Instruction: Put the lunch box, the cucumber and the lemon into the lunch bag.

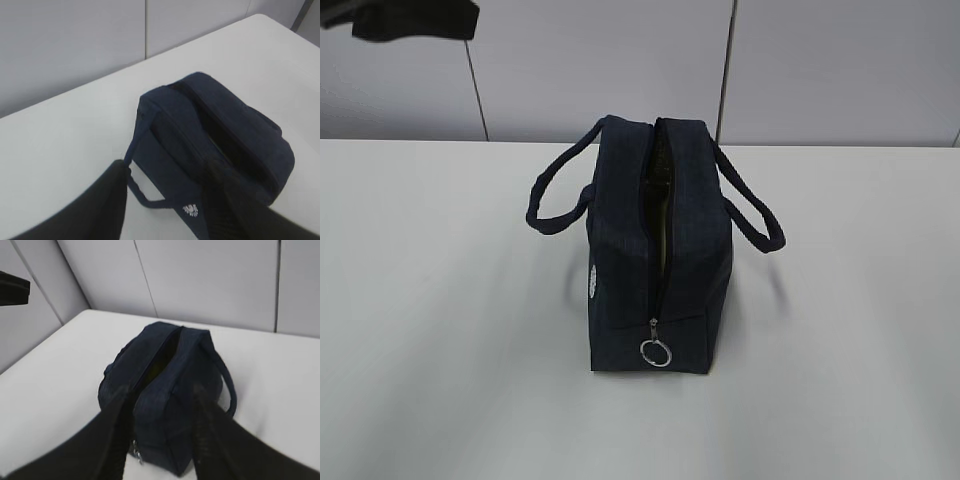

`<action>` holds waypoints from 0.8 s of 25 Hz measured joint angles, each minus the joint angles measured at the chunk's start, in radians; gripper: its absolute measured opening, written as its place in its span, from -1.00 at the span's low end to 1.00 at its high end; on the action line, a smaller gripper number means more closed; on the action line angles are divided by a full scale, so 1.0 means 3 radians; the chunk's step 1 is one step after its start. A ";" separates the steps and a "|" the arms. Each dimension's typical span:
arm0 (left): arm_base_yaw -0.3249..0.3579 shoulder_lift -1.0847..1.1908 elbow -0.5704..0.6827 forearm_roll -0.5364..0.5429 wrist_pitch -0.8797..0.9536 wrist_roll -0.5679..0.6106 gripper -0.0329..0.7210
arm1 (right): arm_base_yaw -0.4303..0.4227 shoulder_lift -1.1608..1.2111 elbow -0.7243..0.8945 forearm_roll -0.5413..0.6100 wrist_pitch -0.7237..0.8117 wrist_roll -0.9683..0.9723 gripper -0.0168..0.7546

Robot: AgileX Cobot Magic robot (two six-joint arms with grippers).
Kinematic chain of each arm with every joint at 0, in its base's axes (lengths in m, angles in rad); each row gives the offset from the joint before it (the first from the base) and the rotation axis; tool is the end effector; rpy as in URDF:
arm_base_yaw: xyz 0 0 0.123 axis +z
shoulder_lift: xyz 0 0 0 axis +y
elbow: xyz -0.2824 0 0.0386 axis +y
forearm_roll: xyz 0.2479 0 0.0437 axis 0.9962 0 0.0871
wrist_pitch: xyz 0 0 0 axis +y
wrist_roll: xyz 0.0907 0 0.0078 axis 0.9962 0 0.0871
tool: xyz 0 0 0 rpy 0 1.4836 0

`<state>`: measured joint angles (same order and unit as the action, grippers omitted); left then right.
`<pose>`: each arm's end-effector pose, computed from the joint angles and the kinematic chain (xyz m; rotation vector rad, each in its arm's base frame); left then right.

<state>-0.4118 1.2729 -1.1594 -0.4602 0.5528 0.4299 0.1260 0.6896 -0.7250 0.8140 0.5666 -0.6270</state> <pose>0.2495 -0.1322 0.3747 0.6043 2.0339 -0.4752 0.1276 0.0521 0.3609 -0.3021 1.8452 0.5301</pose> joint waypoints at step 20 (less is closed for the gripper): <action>0.0000 -0.0392 0.0483 0.0000 0.0012 0.0010 -0.09 | 0.0000 0.2140 0.0050 0.1020 0.1353 -0.1694 0.20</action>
<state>-0.4118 1.1554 -1.0144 -0.4602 0.5565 0.4329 0.1260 1.3317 -0.7100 1.1200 0.9725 -1.1354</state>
